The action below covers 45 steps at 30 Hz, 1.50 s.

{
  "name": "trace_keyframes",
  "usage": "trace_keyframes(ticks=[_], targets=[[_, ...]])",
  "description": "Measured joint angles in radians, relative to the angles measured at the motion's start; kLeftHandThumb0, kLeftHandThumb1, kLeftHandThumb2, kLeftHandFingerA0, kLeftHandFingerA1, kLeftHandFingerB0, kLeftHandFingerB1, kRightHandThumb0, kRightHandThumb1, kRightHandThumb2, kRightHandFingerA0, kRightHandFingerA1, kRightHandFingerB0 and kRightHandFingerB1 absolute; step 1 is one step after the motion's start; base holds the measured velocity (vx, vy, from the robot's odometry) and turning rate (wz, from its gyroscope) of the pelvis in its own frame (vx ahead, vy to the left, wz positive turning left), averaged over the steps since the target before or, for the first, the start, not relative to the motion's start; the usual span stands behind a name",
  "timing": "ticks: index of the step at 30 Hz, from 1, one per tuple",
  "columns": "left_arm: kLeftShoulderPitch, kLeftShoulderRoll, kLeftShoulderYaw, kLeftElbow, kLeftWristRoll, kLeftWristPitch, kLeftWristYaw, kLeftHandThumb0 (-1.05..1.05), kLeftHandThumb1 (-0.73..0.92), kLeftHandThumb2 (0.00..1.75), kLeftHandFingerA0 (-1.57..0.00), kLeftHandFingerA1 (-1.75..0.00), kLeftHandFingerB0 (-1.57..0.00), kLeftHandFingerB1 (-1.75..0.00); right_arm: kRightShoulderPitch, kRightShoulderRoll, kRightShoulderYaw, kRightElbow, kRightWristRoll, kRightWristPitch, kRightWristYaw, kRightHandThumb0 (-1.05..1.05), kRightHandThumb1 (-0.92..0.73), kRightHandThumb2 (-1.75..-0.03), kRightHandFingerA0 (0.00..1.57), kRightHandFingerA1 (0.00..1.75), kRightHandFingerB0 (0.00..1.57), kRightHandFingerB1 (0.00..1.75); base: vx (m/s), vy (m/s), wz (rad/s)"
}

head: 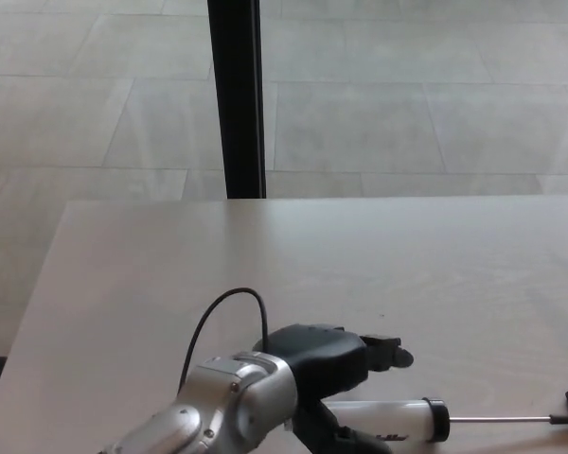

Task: The robot uses its left hand to lift the air pump kept on the middle of the desk and use the right hand to compress the handle

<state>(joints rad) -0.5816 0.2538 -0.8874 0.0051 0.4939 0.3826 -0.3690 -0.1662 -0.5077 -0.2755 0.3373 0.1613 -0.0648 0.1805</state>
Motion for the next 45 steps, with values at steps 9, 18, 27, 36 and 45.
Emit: trace_keyframes(ticks=[9, 18, 27, 36, 45], targets=[[-0.001, -0.024, -0.104, -0.026, 0.124, 0.125, -0.048, -0.89, 0.59, 1.02, 0.0, -0.33, -0.06, -0.38, -0.003, 0.013, 0.003, -0.002, -0.008, 0.0, -0.006, -0.77, -0.91, -0.68, 0.35, 0.5, 0.39, 0.34, 0.0, 0.0, 0.0], [0.008, -0.042, -0.182, -0.039, 0.253, 0.219, -0.07, -0.72, 0.7, 0.6, -0.01, -0.45, -0.16, -0.39, -0.004, 0.036, 0.003, -0.019, -0.019, 0.0, -0.013, -0.64, -0.85, -0.66, 0.37, 0.52, 0.44, 0.36, 0.0, 0.0, 0.0], [0.064, -0.079, -0.205, -0.026, 0.392, 0.279, -0.015, -0.62, 0.71, 0.61, -0.31, -0.88, -0.37, -0.5, -0.003, 0.055, 0.001, -0.055, -0.023, 0.0, -0.028, -0.66, -0.85, -0.66, 0.43, 0.5, 0.5, 0.4, 0.0, 0.0, 0.0], [0.151, -0.207, -0.143, 0.072, 0.493, 0.318, 0.163, -0.48, 0.72, 0.63, -0.63, -1.24, -0.42, -0.62, -0.002, 0.098, 0.0, -0.104, -0.042, -0.01, -0.063, -0.61, -0.84, -0.66, 0.48, 0.47, 0.54, 0.41, 0.0, 0.0, 0.0], [0.234, -0.326, -0.032, 0.207, 0.573, 0.348, 0.362, -0.26, 0.83, 0.69, -0.8, -1.64, -0.53, -0.71, -0.002, 0.138, -0.012, -0.124, -0.078, -0.029, -0.121, -0.59, -0.84, -0.65, 0.5, 0.49, 0.55, 0.43, 0.0, 0.0, 0.0]])
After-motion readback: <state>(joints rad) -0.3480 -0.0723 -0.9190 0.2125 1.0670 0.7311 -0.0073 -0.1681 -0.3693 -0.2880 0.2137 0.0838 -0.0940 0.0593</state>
